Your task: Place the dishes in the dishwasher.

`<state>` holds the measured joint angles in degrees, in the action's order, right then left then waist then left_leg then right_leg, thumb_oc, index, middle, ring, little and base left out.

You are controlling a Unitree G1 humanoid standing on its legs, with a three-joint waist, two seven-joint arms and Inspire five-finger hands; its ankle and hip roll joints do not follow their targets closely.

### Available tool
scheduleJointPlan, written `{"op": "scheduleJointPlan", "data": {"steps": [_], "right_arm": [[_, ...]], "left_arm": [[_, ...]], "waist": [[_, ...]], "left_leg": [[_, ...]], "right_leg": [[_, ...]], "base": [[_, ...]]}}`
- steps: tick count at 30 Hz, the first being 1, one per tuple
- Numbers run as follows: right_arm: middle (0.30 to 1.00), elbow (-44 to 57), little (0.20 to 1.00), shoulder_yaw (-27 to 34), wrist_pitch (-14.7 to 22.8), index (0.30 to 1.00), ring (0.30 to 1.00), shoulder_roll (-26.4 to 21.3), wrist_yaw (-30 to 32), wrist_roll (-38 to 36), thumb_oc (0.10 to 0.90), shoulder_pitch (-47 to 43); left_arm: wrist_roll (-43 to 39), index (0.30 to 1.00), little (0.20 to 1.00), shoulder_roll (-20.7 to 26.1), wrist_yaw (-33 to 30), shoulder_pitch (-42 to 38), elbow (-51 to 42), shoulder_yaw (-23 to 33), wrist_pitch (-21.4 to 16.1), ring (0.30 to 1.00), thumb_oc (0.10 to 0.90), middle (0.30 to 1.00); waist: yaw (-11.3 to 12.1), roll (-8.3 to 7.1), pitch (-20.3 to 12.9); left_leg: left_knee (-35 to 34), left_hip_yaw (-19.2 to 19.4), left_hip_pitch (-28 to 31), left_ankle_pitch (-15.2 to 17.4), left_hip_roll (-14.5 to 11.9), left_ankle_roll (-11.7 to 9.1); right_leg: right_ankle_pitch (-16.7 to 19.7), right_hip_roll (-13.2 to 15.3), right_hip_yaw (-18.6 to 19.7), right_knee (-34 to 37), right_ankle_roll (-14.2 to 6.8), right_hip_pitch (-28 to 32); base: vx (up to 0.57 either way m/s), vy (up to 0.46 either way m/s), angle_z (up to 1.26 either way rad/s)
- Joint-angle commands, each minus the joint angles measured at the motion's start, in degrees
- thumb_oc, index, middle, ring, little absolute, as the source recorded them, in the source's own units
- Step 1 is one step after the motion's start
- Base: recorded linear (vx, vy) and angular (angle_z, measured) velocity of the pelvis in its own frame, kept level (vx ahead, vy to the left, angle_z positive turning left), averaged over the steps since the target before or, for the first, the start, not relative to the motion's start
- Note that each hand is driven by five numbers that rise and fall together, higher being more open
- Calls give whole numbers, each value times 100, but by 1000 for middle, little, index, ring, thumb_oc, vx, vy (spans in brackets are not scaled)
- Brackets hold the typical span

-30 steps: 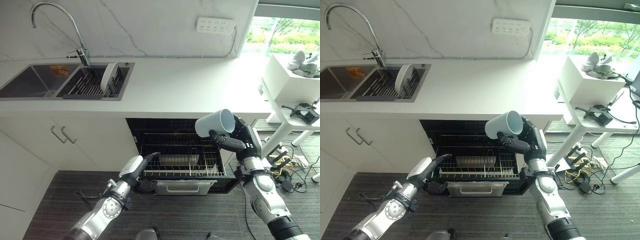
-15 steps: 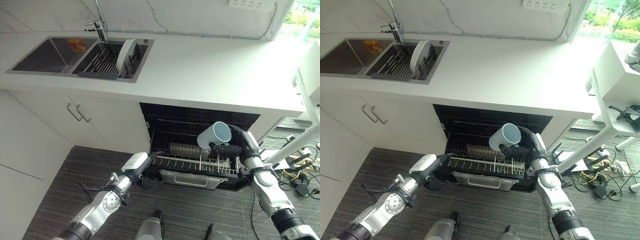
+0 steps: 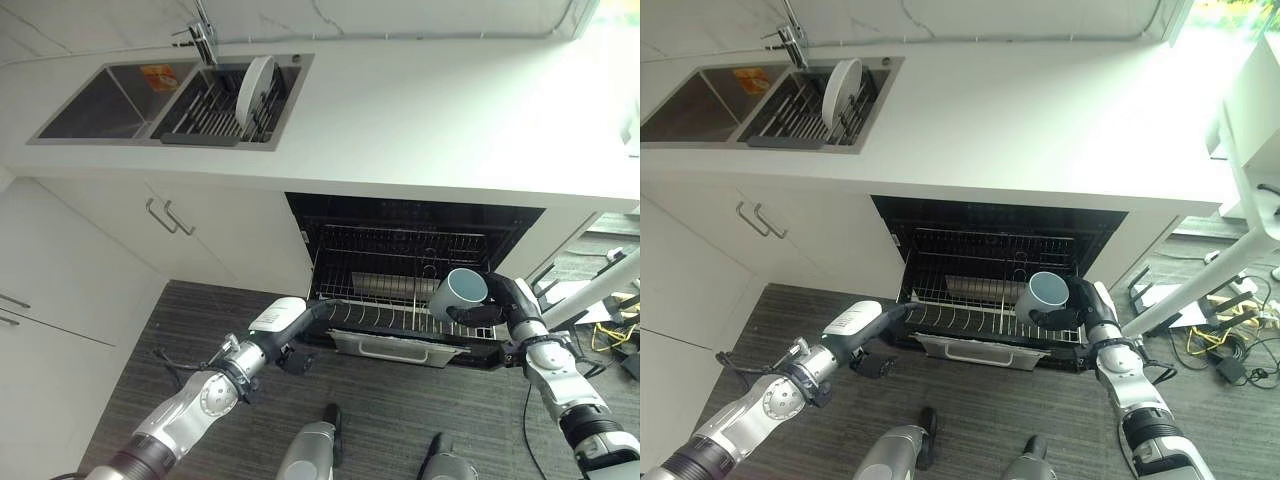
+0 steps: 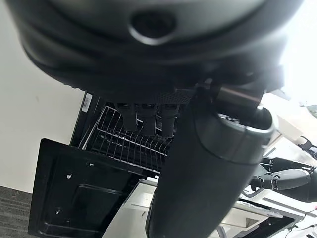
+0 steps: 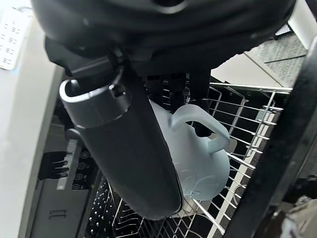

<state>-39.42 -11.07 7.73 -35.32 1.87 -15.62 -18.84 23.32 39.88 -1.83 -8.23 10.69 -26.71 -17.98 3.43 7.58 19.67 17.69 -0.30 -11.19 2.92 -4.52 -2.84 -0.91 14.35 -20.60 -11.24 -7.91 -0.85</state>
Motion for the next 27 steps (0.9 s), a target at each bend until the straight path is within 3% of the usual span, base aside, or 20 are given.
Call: {"op": "scheduleJointPlan", "data": {"steps": [1, 13, 27], "right_arm": [[300, 15, 300, 101, 434, 300, 300, -451, -8, 203, 400, -807], [300, -687, 300, -189, 466, 300, 300, -601, -255, 171, 400, -1598], [300, -646, 300, -478, 365, 300, 300, -291, -394, -47, 400, -2162]], "left_arm": [[-168, 900, 900, 203, -257, -435, -580, 256, -490, 900, 800, 900], [51, 900, 900, 398, -367, -1168, -475, -81, -615, 900, 800, 900], [104, 900, 900, 528, -363, -1857, -195, -253, -662, 900, 800, 900]], "waist": [[88, 18, -324], [118, 182, 81], [137, 135, 393]], "left_leg": [[-50, 225, 138, 510, -29, -98], [-50, 135, -190, 431, 107, -52], [-50, 119, -459, 371, 124, -12]], "right_leg": [[-918, -128, 362, -595, 25, -141], [-849, -174, 454, -595, 39, -442], [-786, -261, 533, -595, 65, -715]], "base": [[-44, 13, 2], [-47, 9, 0], [-42, -7, 0]]}}
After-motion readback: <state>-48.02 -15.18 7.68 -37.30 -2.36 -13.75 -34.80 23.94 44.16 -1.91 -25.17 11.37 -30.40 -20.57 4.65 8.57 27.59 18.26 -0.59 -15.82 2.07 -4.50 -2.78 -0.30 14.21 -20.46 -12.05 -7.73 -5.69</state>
